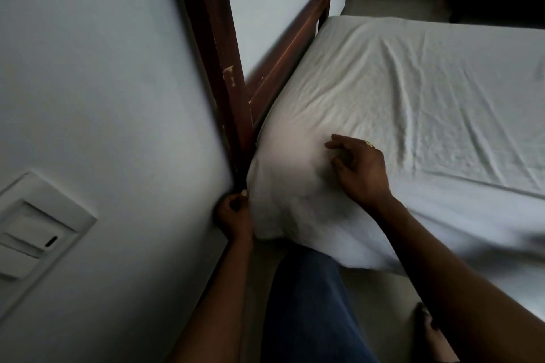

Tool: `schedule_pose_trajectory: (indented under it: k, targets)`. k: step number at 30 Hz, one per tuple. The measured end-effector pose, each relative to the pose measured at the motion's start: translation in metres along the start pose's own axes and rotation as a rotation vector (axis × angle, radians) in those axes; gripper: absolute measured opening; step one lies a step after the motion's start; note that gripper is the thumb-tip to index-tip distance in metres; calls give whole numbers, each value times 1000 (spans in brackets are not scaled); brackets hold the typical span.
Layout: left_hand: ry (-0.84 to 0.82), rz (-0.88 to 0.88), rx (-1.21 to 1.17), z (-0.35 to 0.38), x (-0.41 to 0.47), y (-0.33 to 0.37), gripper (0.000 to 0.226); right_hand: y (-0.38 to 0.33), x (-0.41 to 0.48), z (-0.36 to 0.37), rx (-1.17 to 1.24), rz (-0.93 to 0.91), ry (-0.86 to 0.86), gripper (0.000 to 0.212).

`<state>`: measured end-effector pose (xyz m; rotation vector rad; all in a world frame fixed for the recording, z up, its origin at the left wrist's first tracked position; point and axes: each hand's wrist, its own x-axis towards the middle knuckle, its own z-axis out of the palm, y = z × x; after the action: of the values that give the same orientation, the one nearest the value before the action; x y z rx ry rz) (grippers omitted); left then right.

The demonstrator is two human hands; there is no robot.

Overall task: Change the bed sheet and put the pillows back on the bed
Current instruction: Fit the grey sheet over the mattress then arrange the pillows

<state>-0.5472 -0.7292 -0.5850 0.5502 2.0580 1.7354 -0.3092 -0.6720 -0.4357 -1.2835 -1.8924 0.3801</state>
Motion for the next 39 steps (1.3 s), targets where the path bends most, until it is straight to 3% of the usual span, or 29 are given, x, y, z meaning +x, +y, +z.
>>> schedule_pose_trajectory:
  k: [3,8,12,14,18,21,25,29,31,32,35,39]
  targets:
    - [167,159,51,-9,-20,8,12,-3,-6,2,25,-14,94,38]
    - [-24,299,79,0,-33,9,46,-11,-22,6,30,-133,121,36]
    - [16,433,150,7,-25,6,34,-20,-26,6,79,-168,138,36]
    - [-36,372,97,2,-30,9,25,-20,-27,5,100,-161,148,36]
    - [-276,61,-144,-14,-23,2,8,-17,-28,5,136,-131,156,34]
    - [-387,-104,-150,-14,-12,4,9,-19,-33,8,130,-149,146,29]
    - [-396,-246,-148,12,0,-13,14,-27,-56,35,106,-279,-52,23]
    - [-287,-312,-125,29,6,-15,20,-29,-78,106,138,-329,-382,26]
    - [-244,-295,-100,27,-8,15,20,-22,-81,137,71,-278,-470,46]
    - [-192,-208,13,27,-11,21,11,-19,-80,145,15,-236,-485,57]
    - [-119,-83,284,18,-12,34,17,-13,-86,154,-138,-222,-476,71]
    - [-126,-126,143,13,-5,33,7,-14,-91,159,-253,-191,-420,64]
